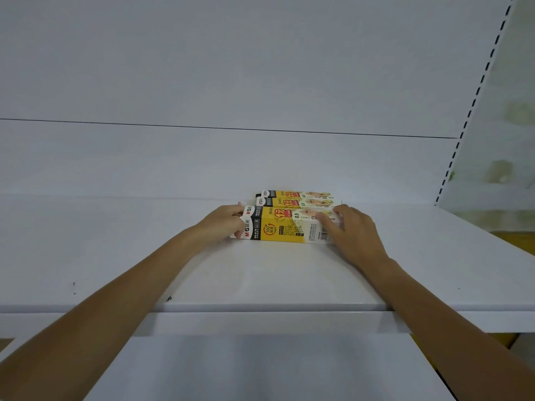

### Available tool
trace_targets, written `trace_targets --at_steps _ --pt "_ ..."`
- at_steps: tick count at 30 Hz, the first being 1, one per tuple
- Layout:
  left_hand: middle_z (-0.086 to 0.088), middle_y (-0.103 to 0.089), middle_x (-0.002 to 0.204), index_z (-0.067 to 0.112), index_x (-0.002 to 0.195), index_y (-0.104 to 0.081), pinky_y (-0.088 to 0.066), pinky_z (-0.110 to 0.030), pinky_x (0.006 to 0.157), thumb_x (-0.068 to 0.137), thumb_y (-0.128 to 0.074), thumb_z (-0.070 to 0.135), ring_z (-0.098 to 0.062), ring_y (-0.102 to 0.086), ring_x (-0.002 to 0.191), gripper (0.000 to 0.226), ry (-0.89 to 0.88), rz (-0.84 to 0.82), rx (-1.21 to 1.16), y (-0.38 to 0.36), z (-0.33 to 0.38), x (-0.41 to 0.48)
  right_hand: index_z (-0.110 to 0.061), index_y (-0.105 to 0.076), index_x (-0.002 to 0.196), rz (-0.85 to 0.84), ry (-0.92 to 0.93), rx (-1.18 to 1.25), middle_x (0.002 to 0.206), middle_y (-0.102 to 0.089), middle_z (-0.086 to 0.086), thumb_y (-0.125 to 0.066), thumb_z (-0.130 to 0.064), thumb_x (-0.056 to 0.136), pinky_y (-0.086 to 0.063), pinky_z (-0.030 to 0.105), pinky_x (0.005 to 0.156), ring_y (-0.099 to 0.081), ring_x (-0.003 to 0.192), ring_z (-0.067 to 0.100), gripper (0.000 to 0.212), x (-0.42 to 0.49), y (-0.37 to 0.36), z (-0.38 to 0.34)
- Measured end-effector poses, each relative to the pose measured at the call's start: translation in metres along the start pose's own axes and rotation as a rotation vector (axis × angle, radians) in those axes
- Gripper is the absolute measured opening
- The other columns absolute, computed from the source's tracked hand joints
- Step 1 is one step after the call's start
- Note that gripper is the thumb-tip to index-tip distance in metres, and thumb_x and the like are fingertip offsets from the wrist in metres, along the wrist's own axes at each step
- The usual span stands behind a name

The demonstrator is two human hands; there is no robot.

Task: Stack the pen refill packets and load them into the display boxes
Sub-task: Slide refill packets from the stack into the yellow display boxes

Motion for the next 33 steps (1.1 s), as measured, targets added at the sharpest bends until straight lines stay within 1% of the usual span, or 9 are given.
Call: trace_targets --at_steps 5,11,15,18,22,24,28,31,33 --pt "0.004 -0.059 0.107 0.018 0.116 -0.059 -0.039 -0.022 0.073 0.086 -0.048 0.008 -0.012 -0.051 0.100 0.033 -0.019 0.261 -0.007 0.028 -0.008 -0.004 -0.010 -0.058 0.101 0.033 -0.064 0.091 0.091 -0.060 0.009 -0.043 -0.045 0.092 -0.046 0.035 0.071 -0.056 0.082 0.025 0.039 -0.001 0.003 0.009" --pt "-0.001 -0.060 0.101 0.009 0.101 -0.066 -0.035 -0.023 0.069 0.066 -0.053 0.016 -0.018 -0.050 0.090 0.039 0.029 0.092 0.020 0.003 -0.004 0.000 -0.004 -0.057 0.099 0.022 -0.047 0.089 0.092 -0.058 0.014 -0.039 -0.029 0.097 -0.042 0.034 0.071 -0.054 0.083 0.027 0.032 0.001 0.001 0.004" --pt "-0.006 -0.065 0.107 0.013 0.103 -0.065 -0.040 -0.026 0.076 0.043 -0.051 0.014 -0.021 -0.056 0.089 0.061 0.102 0.058 -0.209 -0.009 -0.013 0.005 -0.001 -0.055 0.100 -0.001 0.021 -0.027 0.096 -0.056 0.016 -0.030 -0.033 0.097 -0.035 0.031 0.073 -0.052 0.089 0.030 0.041 0.001 -0.002 -0.002" --pt "-0.004 -0.065 0.094 0.024 0.093 -0.064 -0.041 -0.025 0.070 0.043 -0.049 0.011 -0.019 -0.056 0.082 0.054 0.120 0.005 -0.295 -0.014 -0.015 0.004 -0.001 -0.054 0.100 0.001 0.021 -0.021 0.096 -0.055 0.015 -0.034 -0.029 0.097 -0.035 0.031 0.072 -0.050 0.086 0.027 0.035 0.003 -0.003 -0.001" --pt "-0.005 -0.065 0.089 0.015 0.087 -0.064 -0.040 -0.024 0.066 0.060 -0.060 0.017 -0.018 -0.056 0.077 0.027 0.109 -0.028 -0.208 -0.013 -0.005 0.001 -0.005 -0.053 0.096 0.024 -0.052 -0.061 0.093 -0.055 0.010 -0.035 -0.030 0.097 -0.040 0.034 0.065 -0.053 0.084 0.028 0.031 0.003 -0.002 0.005" --pt "0.001 -0.060 0.084 0.013 0.086 -0.062 -0.038 -0.023 0.061 0.078 -0.056 0.019 -0.016 -0.054 0.077 0.012 0.050 0.115 0.015 0.002 0.002 -0.002 -0.011 -0.056 0.107 0.023 -0.050 -0.199 0.107 -0.057 0.008 -0.025 -0.039 0.095 -0.038 0.033 0.068 -0.052 0.095 0.026 0.043 0.002 -0.002 0.006" --pt "-0.005 -0.050 0.119 0.016 0.121 -0.053 -0.038 -0.034 0.086 0.083 -0.054 0.031 -0.025 -0.046 0.111 0.041 -0.106 0.458 0.564 0.020 0.016 -0.032 -0.019 -0.053 0.127 0.066 0.037 -0.190 0.132 -0.050 0.004 -0.011 -0.057 0.083 -0.034 0.045 0.097 -0.043 0.121 0.026 0.072 0.001 0.009 -0.010" --pt "0.001 -0.054 0.105 0.021 0.112 -0.061 -0.039 -0.030 0.084 0.085 -0.057 0.020 -0.018 -0.051 0.100 0.027 -0.359 0.468 0.523 0.011 0.036 -0.049 -0.015 -0.060 0.115 0.003 0.247 -0.128 0.123 -0.058 0.000 -0.022 -0.057 0.084 -0.038 0.041 0.096 -0.049 0.115 0.020 0.064 0.004 0.002 -0.037" --pt "0.008 -0.058 0.090 0.021 0.098 -0.069 -0.044 -0.028 0.079 0.085 -0.057 0.013 -0.012 -0.055 0.085 0.019 -0.415 0.337 0.367 0.003 0.036 -0.047 -0.009 -0.063 0.101 -0.202 0.324 -0.039 0.108 -0.063 0.003 -0.034 -0.044 0.094 -0.044 0.039 0.088 -0.054 0.101 0.018 0.046 0.007 -0.013 -0.054"
Point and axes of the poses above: each hand's wrist, its own x-axis towards the middle knuckle, its own y-axis out of the back of the hand, z = x × y, the point moved 10 cm from there along x, towards the middle knuckle
